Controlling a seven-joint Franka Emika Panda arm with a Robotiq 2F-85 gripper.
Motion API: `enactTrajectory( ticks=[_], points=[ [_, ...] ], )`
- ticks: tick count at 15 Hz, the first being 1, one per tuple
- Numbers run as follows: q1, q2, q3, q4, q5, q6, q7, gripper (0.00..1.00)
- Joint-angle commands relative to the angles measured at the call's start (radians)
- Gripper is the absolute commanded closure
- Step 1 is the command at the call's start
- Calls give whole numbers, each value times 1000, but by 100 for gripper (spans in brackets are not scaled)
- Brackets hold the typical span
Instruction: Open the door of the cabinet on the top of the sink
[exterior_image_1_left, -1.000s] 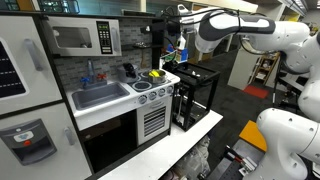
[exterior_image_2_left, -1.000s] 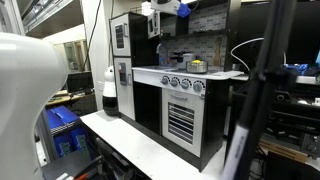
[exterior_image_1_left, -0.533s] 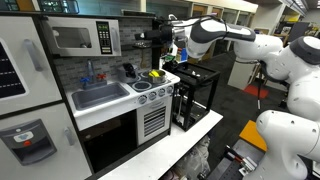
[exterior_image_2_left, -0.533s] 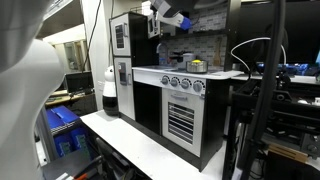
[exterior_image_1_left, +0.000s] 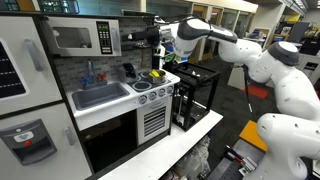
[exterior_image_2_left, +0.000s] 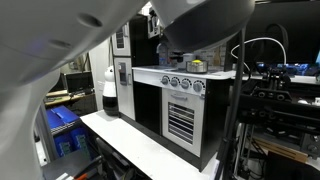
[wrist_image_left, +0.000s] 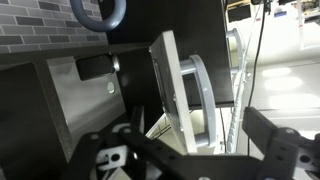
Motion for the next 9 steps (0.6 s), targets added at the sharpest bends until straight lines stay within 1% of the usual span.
enactTrajectory(
  ticks=[1,9],
  points=[
    [88,-38,-15,99,1,-70,-62,0],
    [234,-108,-11,235,10,-199,-125,0]
  ],
)
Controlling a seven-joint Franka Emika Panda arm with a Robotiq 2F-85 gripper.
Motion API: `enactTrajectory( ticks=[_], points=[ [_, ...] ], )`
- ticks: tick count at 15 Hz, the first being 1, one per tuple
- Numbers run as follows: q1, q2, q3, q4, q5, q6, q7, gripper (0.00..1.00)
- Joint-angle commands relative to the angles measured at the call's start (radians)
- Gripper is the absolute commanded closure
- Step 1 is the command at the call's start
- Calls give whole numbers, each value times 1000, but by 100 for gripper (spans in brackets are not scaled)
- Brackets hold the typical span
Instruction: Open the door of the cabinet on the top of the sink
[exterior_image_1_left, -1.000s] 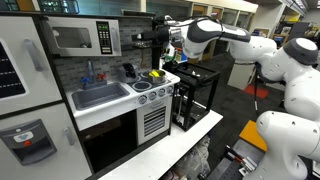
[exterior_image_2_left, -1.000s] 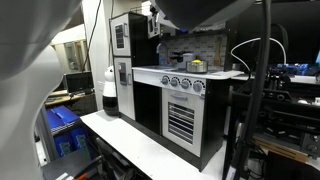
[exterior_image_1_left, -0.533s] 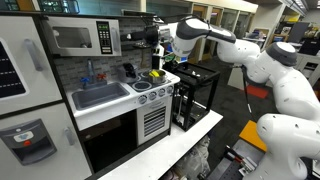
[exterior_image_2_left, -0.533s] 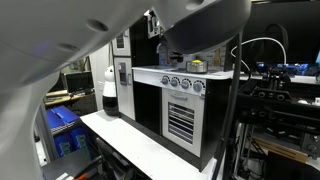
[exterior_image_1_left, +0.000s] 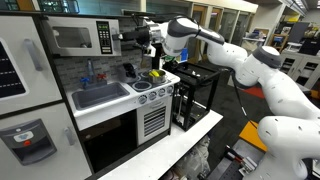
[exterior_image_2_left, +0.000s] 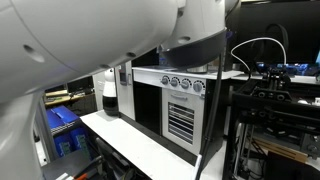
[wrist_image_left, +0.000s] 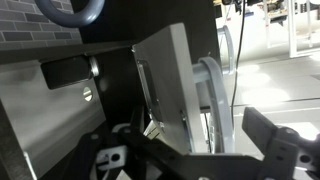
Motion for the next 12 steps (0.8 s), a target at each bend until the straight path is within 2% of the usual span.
enactTrajectory(
  ticks=[1,3,7,12],
  points=[
    [72,-25,7,70,11,-94,-47,0],
    [94,-26,10,85,12,-137,-50,0],
    [91,-12,25,89,10,-208,-43,0],
    [102,-5,43,76,6,-223,-42,0]
  ],
)
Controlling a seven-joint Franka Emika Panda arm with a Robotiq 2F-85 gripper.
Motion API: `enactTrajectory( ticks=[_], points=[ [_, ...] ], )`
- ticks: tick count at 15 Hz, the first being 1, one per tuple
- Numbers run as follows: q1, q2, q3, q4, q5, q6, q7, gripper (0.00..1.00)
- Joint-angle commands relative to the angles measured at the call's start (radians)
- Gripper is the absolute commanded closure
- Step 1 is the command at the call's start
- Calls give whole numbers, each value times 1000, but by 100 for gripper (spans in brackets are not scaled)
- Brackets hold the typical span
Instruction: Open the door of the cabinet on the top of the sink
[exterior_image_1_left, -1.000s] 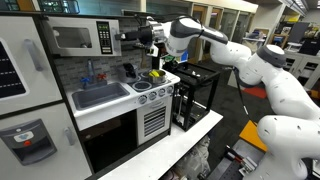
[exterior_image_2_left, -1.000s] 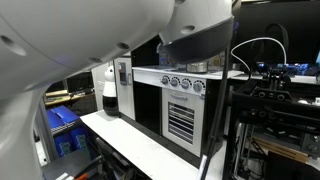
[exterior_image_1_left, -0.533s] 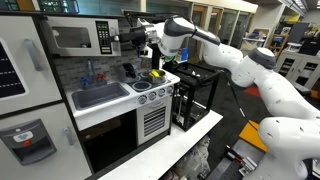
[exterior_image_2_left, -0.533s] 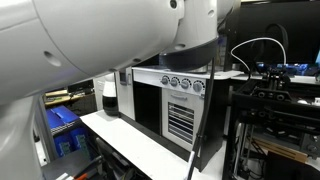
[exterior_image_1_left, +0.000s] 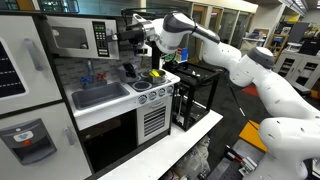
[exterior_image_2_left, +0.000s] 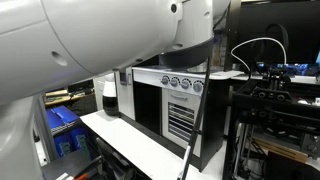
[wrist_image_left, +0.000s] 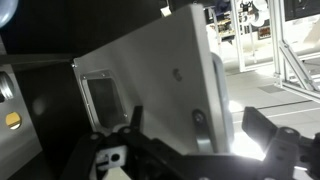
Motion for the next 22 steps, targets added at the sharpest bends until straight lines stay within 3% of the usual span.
enactTrajectory(
  ticks=[1,14,22],
  points=[
    [12,16,13,11,6,-30,-26,0],
    [45,6,76,-22,16,-60,-46,0],
    [96,-11,79,-13,25,-69,-66,0]
  ],
)
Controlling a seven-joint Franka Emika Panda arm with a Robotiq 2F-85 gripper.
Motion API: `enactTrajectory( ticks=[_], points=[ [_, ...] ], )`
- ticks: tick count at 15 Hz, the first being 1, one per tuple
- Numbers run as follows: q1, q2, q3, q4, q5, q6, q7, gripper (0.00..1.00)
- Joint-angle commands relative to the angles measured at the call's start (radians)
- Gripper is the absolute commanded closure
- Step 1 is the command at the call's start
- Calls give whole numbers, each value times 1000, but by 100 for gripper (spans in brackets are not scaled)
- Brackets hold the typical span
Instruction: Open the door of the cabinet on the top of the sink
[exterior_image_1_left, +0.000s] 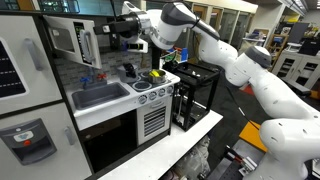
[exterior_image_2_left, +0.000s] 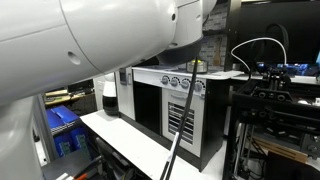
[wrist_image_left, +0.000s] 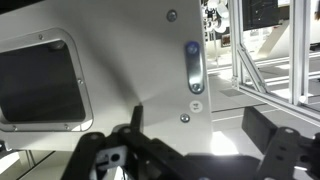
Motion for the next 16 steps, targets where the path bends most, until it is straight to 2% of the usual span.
enactTrajectory(
  ticks=[1,7,13,16],
  points=[
    [16,-9,4,6,21,-23,-42,0],
    [-44,34,-7,-7,7,-1,0,0],
    [-150,52,20,-23,14,-3,35,0],
    [-224,121,8,-28,5,41,136,0]
  ],
)
